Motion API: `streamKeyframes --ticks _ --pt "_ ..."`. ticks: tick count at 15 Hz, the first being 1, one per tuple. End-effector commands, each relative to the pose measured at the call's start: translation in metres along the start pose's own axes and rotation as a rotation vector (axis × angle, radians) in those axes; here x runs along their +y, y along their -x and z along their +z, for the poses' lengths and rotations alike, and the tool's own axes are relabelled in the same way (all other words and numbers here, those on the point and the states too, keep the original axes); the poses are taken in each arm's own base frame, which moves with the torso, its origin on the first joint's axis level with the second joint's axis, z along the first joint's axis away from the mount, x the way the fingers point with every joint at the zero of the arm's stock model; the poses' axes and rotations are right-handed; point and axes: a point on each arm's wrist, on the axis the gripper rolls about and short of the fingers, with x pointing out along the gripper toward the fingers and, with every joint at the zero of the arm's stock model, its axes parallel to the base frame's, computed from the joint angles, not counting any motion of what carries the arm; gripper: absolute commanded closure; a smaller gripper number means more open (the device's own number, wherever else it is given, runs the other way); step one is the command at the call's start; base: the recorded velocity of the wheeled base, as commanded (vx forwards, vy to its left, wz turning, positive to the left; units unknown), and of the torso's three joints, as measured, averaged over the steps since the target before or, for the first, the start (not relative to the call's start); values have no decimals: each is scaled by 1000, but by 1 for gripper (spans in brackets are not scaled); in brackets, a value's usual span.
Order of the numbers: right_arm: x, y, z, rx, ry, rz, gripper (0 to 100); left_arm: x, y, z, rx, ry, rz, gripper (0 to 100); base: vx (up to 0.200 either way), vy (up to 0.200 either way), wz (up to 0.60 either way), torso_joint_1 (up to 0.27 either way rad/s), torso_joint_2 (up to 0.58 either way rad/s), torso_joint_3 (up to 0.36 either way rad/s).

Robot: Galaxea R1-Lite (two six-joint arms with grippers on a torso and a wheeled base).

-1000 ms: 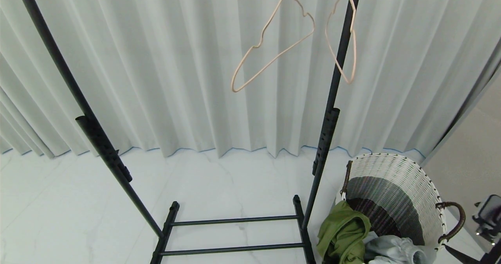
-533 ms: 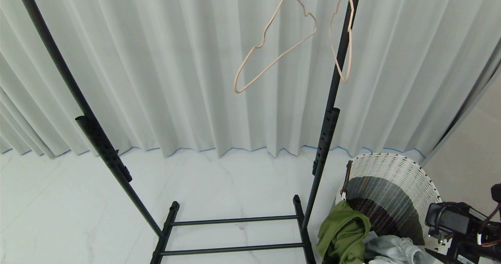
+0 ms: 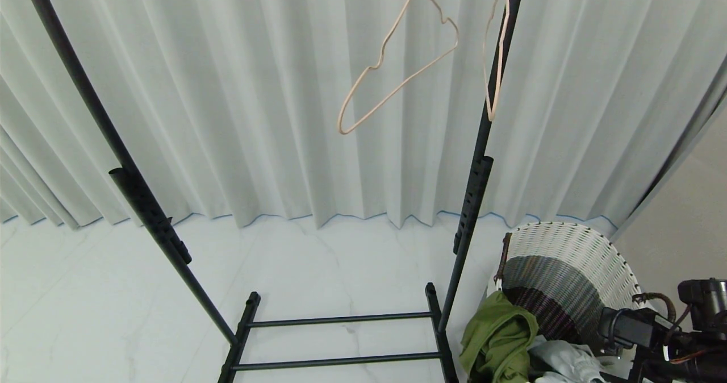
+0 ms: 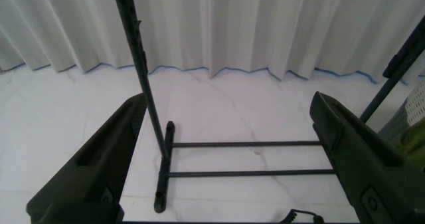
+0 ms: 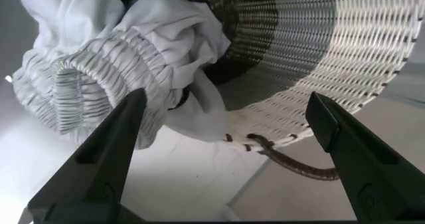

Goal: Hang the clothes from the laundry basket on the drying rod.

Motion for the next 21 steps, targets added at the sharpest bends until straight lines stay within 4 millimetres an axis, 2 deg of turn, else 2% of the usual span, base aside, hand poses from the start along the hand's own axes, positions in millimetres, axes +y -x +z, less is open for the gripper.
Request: streamKeyframes --ticks 1,5,9,14,17,21 --pt "3 -2 -2 8 -1 18 0 0 0 0 0 0 -1 0 0 0 0 0 0 0" --pt "18 5 -8 36 -8 60 0 0 0 0 0 0 1 0 0 0 0 0 0 0" --pt "19 8 -9 35 -8 57 0 0 0 0 0 0 -1 0 0 0 0 0 0 0" --pt "14 -1 -8 36 -22 51 0 0 0 0 0 0 1 0 0 0 0 0 0 0" --pt "15 -10 -7 31 -105 56 0 0 0 0 -1 0 1 0 0 0 0 0 0 0" --pt "12 -12 -8 24 -126 38 0 0 0 0 1 -2 2 0 0 0 0 0 0 0"
